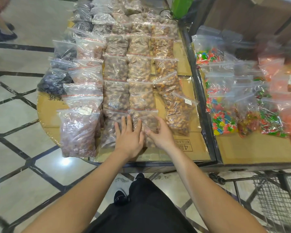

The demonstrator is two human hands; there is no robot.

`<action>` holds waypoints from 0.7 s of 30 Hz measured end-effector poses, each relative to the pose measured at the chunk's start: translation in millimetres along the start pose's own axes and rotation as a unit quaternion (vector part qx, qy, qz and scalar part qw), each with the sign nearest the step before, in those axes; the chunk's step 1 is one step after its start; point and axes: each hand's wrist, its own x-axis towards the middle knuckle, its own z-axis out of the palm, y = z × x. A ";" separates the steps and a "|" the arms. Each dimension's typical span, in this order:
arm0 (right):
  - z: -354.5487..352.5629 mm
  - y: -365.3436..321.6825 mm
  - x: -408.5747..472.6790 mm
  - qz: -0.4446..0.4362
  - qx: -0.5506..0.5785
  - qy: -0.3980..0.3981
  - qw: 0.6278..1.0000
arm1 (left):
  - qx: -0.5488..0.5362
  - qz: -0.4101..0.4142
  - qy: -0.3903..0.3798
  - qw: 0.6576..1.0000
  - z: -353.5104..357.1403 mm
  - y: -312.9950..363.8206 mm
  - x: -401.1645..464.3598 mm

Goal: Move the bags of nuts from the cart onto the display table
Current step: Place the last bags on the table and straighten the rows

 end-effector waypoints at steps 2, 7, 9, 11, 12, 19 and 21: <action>2.5 1.8 -3.5 -0.023 0.005 0.001 1.000 | 0.005 -0.010 -0.015 1.000 -3.2 5.7 1.9; -12.2 7.5 -2.2 -0.042 -0.054 -0.055 0.996 | 0.069 0.038 -0.019 0.997 -17.4 3.4 8.5; -22.0 10.2 0.3 -0.060 -0.105 -0.086 0.989 | 0.115 0.081 -0.034 0.990 -15.9 -1.8 15.8; -28.5 12.4 6.0 -0.075 -0.177 -0.108 0.975 | 0.147 0.083 -0.062 0.984 -12.1 -4.2 19.3; -30.3 12.0 9.8 -0.078 -0.208 -0.117 0.968 | 0.163 0.075 -0.075 0.981 -10.6 -4.1 19.9; -37.3 9.1 34.3 -0.119 -0.338 -0.173 0.917 | 0.258 0.044 -0.160 0.952 -21.5 13.2 34.3; -40.8 10.9 37.3 -0.137 -0.345 -0.184 0.910 | 0.262 0.039 -0.160 0.951 -19.6 14.1 35.3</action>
